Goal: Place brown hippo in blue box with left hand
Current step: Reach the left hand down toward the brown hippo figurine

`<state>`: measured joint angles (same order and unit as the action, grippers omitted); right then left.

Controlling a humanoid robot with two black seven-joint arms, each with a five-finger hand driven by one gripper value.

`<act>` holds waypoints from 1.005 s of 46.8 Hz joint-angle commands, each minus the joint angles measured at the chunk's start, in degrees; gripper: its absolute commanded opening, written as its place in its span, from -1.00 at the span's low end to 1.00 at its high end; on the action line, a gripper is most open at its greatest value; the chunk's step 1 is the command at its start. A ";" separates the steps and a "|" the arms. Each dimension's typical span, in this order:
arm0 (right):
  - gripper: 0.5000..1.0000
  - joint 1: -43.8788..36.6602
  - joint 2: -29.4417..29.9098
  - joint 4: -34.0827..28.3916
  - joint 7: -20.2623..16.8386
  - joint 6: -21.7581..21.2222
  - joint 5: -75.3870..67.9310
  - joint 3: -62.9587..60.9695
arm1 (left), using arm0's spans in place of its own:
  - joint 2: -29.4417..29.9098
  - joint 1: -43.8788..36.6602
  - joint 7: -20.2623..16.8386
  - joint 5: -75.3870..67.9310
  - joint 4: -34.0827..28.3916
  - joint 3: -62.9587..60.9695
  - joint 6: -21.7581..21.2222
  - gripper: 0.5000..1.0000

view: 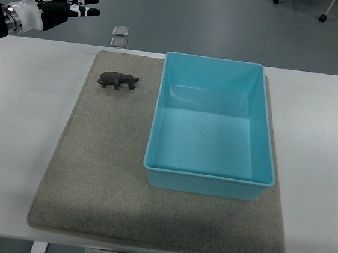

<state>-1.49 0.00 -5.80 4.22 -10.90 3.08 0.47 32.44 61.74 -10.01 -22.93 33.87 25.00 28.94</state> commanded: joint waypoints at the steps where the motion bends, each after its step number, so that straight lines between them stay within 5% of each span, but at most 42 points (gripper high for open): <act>1: 0.74 0.00 0.00 0.00 0.00 0.00 0.00 0.06 | -0.36 -0.04 -2.38 -8.69 0.58 -0.04 -2.74 0.99; 8: 0.74 0.00 0.00 0.00 0.00 0.00 0.00 -0.03 | -0.54 -0.74 -6.69 -23.64 5.33 -0.47 -9.41 0.99; 27: 0.74 0.00 0.00 0.00 0.00 0.00 0.00 0.06 | -3.09 -0.57 -7.13 -47.73 6.65 -8.56 -23.57 0.99; 47: 0.74 0.00 0.00 0.00 0.00 0.00 0.00 -0.03 | -7.30 -0.83 -7.04 -52.31 3.31 -11.72 -24.54 0.99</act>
<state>-1.49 0.00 -5.80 4.22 -10.90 3.08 0.46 25.75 60.90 -17.05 -75.21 38.13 13.28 4.37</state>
